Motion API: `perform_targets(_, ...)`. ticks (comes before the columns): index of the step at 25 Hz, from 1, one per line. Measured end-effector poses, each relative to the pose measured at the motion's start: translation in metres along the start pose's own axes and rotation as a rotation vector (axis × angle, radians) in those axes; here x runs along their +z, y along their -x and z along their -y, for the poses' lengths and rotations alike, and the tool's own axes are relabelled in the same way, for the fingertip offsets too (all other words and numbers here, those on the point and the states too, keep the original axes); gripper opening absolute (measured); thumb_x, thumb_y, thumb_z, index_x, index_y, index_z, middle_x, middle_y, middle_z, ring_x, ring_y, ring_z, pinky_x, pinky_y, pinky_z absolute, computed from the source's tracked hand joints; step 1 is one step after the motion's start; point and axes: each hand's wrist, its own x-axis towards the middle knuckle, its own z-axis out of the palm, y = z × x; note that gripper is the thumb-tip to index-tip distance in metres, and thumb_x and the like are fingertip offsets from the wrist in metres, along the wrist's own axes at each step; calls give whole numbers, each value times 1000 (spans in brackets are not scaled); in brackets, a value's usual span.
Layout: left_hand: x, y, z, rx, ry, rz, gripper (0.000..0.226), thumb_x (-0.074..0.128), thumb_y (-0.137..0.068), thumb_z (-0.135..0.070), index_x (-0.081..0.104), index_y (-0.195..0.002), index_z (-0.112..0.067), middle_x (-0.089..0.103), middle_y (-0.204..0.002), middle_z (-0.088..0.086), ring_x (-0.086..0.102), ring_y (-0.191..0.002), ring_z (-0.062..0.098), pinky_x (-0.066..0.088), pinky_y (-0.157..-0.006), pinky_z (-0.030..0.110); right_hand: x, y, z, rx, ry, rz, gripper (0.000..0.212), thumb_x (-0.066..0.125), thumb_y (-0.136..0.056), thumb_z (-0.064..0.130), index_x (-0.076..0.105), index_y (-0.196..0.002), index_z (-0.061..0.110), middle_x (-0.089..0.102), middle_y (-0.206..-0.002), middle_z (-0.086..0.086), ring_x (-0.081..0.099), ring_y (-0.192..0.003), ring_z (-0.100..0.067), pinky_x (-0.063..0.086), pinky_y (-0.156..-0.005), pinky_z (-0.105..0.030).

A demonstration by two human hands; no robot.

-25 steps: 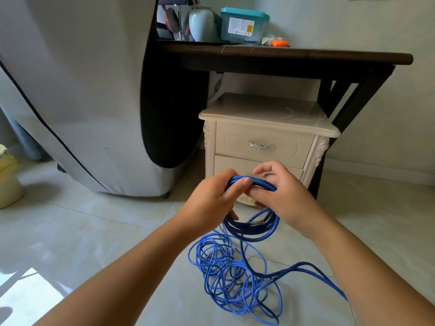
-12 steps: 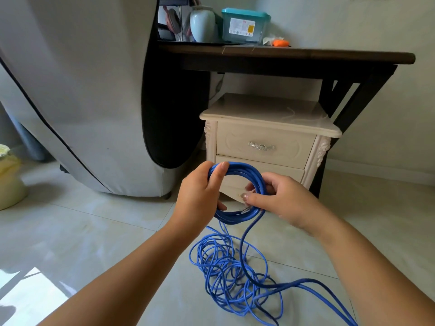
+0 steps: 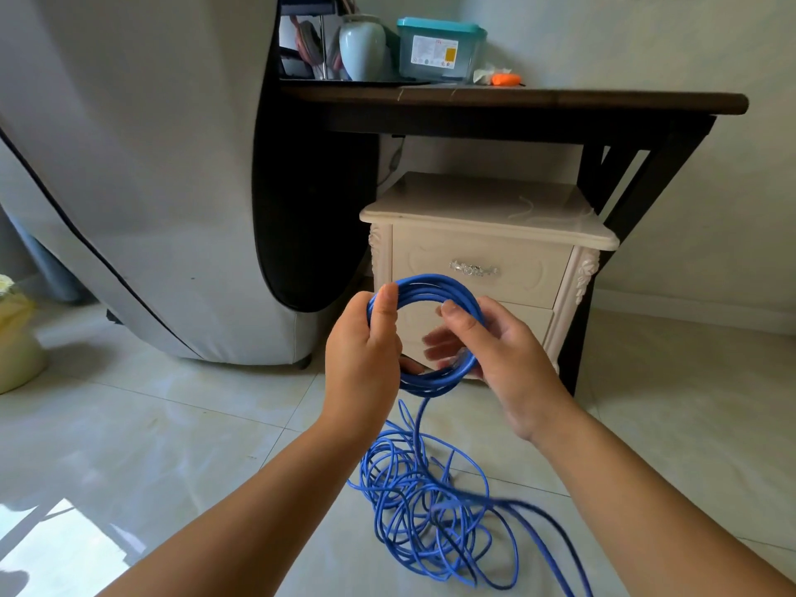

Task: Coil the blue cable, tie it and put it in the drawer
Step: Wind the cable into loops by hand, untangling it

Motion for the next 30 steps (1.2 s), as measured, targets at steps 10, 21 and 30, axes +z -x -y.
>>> perform_targets(10,7,4,3,-13,133,-147,39,39,-105,-37,41,-75,-13,38,-49,-10,39,-43,6,38,-51,32,14,5,-6,141,-259,-43,12,63,-93,26,64,-90,15,76,-92,-8,74,-88,-29,59,-78,-42)
perform_targets(21,-5,8,7,-98,99,341,40,47,-84,-38,71,-94,-8,74,-89,9,70,-81,20,56,-81,35,-13,-13,-3,-7,119,-245,13,55,-99,17,56,-90,8,39,-44,5,47,-35,-14,53,-59,-51)
perform_targets(30,-10,-6,-1,21,-306,437,59,71,-69,-70,60,-99,-20,70,-86,1,70,-75,17,61,-74,43,-2,-5,2,-276,831,-42,9,51,-93,13,46,-86,13,55,-68,-3,51,-62,-28,42,-59,-38)
